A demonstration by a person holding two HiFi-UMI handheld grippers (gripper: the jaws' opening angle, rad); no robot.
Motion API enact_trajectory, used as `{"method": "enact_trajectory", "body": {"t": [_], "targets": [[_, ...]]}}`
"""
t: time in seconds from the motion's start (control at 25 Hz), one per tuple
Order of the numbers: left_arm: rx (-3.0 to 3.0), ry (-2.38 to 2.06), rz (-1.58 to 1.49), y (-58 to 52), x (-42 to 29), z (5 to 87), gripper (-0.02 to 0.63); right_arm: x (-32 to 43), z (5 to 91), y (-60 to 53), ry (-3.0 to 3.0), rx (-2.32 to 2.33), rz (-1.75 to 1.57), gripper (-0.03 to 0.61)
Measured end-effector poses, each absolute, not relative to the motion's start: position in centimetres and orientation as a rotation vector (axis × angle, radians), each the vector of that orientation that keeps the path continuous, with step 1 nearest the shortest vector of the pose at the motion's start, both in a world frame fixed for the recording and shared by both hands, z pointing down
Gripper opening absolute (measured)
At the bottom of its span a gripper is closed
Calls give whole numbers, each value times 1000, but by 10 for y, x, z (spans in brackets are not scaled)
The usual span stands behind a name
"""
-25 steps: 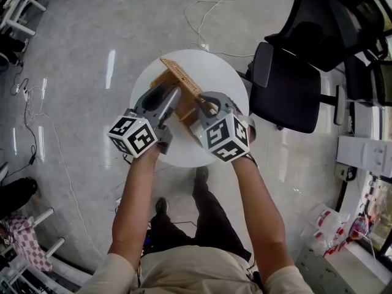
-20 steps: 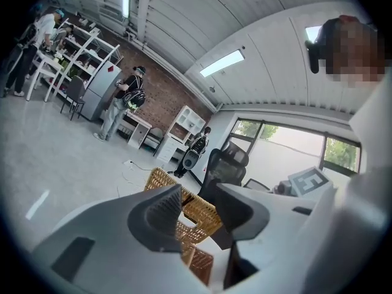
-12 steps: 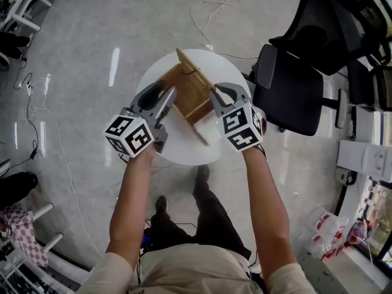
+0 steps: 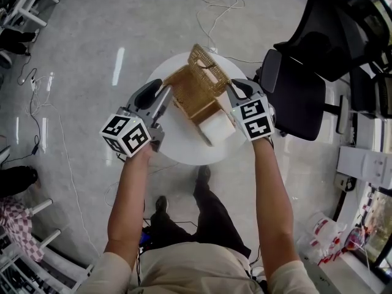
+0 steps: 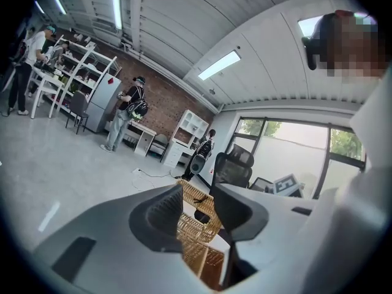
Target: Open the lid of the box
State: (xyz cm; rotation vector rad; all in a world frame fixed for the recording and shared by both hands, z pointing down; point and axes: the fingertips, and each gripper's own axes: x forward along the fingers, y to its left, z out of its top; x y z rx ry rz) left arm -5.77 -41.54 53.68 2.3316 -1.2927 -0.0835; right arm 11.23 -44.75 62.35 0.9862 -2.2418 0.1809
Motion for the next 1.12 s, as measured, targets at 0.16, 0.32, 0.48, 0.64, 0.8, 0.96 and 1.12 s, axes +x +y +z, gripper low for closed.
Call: {"method": "enact_trajectory", "body": {"t": [0.16,0.32,0.48,0.64,0.8,0.96,1.12], "targets": [[2333,-1310,-79,-415,-63,529,152,125,629,-459,-2251,1036,249,48],[2335,-1333,-75,-413,-67,519,152,140,639,-468,-2256,1068,314,48],[2341,-1360,-71,-409,-73,505,152,149,646,-474,-2246,1089,355,48],[2349,-1387,-66,-405,-82,489,152,156,650,-481,-2228,1107,387,48],[2349,-1412,-62,-399,-95,475,152,161,662,-488,-2173,1104,408,48],[2351,-1434,-62,-394,-108,462,152,165,676,-490,-2104,1075,418,3],[2360,-1448,-64,-388,-117,446,152,168,682,-481,-2074,1046,457,-5]]}}
